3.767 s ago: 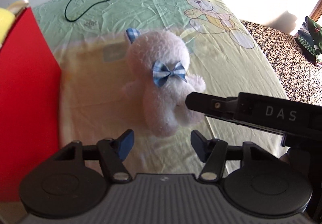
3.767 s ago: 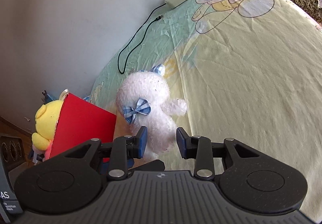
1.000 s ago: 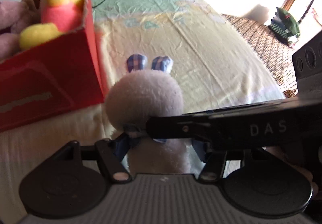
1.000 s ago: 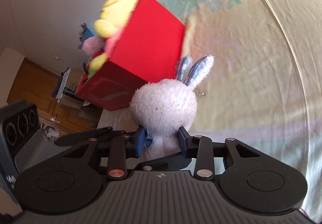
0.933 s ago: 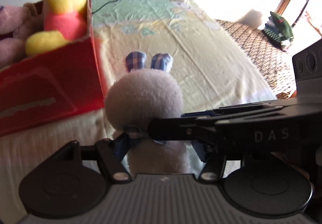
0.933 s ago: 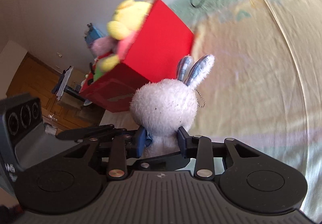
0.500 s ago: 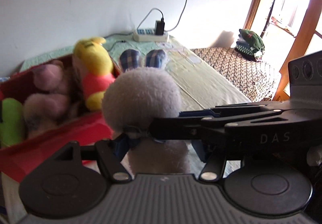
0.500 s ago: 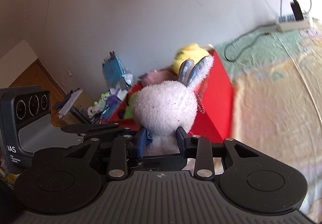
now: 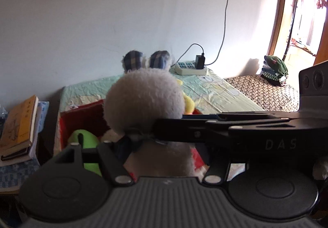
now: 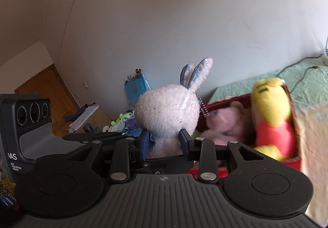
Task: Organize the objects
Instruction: 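Carry the white bunny over the red box and lower it in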
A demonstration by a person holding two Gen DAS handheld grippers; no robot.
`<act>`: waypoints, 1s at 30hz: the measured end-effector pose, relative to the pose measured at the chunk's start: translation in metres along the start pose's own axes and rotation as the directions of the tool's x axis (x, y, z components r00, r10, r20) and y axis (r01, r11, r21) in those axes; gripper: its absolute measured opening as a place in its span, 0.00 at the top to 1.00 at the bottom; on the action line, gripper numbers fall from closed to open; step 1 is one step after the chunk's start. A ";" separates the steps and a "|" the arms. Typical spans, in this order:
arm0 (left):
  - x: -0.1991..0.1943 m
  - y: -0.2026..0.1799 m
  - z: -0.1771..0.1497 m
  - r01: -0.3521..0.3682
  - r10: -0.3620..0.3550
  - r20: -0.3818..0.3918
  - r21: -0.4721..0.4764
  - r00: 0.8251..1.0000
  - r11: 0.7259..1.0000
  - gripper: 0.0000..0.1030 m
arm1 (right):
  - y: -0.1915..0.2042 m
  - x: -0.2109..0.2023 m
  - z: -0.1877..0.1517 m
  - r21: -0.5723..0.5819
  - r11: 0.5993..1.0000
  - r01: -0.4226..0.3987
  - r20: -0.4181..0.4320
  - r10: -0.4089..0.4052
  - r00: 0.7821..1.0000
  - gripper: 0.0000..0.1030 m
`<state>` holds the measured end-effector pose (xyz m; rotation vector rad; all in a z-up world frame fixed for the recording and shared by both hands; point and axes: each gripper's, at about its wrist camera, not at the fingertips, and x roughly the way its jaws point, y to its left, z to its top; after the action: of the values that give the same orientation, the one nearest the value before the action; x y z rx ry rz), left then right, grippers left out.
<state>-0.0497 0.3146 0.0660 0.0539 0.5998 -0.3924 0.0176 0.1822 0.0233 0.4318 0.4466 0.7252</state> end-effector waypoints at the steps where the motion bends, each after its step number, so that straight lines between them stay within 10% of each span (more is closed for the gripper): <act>1: 0.001 0.007 0.002 -0.011 0.011 0.006 -0.002 1.000 1.000 0.40 | 0.002 0.007 0.002 -0.006 1.000 0.003 0.000 -0.003 1.000 0.66; 19: 0.092 0.068 -0.024 -0.043 0.027 -0.185 -0.080 0.982 0.996 0.40 | -0.005 0.093 -0.011 -0.068 0.967 0.246 -0.184 -0.254 0.949 0.68; 30: 0.117 0.072 -0.032 -0.071 0.047 -0.246 -0.088 0.968 0.994 0.38 | -0.030 0.101 -0.013 0.031 0.980 0.198 -0.233 -0.186 0.954 0.66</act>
<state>0.0482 0.3466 -0.0309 0.0279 0.8578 -0.3003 0.0943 0.2367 -0.0267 0.3503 0.7176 0.5764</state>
